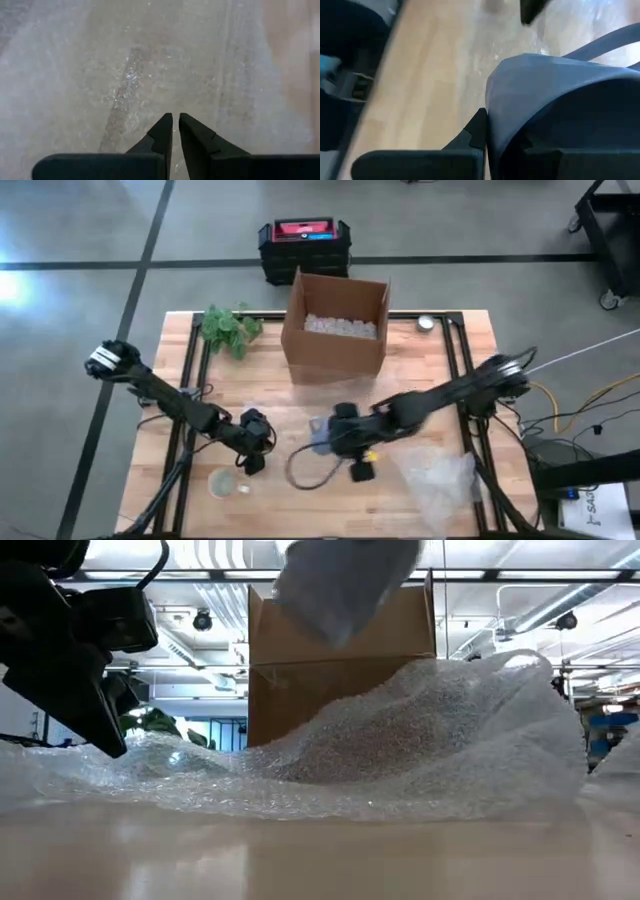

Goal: Wrap mug
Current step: Wrap the blue cup in bubble wrap

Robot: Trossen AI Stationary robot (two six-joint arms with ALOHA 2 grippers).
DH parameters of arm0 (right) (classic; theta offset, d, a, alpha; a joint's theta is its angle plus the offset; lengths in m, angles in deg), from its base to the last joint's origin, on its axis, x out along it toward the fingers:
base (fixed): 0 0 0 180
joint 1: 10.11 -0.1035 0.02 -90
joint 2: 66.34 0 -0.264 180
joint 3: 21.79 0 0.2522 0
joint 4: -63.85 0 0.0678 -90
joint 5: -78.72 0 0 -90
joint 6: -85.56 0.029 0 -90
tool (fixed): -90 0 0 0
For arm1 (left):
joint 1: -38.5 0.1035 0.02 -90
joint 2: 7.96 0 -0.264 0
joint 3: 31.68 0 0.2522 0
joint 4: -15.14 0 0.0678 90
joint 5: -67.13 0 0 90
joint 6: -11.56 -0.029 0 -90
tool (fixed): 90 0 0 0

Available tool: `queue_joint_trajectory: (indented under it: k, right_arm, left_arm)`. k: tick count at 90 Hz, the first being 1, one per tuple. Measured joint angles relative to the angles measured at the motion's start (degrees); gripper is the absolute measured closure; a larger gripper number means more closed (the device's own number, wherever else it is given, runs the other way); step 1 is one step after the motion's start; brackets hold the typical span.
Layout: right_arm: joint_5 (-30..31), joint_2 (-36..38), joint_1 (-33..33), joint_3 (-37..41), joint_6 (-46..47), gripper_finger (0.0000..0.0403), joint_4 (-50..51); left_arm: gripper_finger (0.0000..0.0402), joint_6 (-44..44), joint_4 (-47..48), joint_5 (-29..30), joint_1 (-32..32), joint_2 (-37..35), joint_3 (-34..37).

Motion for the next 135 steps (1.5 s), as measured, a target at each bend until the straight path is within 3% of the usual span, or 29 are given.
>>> queue_joint_trajectory:
  k: [20,44,84,100,114,135]
  right_arm:
    - [-0.01,-14.04,3.57,-10.33,-1.16,0.0395,11.68]
    - [-0.09,-21.94,5.96,-21.79,-4.25,0.0395,15.51]
    - [-0.07,-23.33,5.83,-20.85,-4.22,0.0386,17.15]
    - [-0.37,-23.32,5.77,-20.67,-1.72,0.0332,16.45]
    - [-5.05,-21.79,5.79,-21.77,-0.66,0.0262,18.66]
    - [-6.17,-10.48,5.31,-20.97,3.22,0.0193,27.35]
  left_arm:
    - [0.0381,0.26,-0.08,-0.06,0.0,-0.14,0.0]
    - [0.0381,0.8,-0.98,0.49,0.0,-0.22,0.0]
    - [0.0381,-0.29,-4.8,0.75,-0.02,-0.22,0.0]
    - [0.0381,-0.48,-5.96,0.75,-0.02,-0.22,0.0]
    - [0.0381,-0.46,-6.09,0.47,0.0,-0.26,0.0]
    - [0.0381,-0.9,-6.03,-0.23,-0.02,-0.39,-1.08]
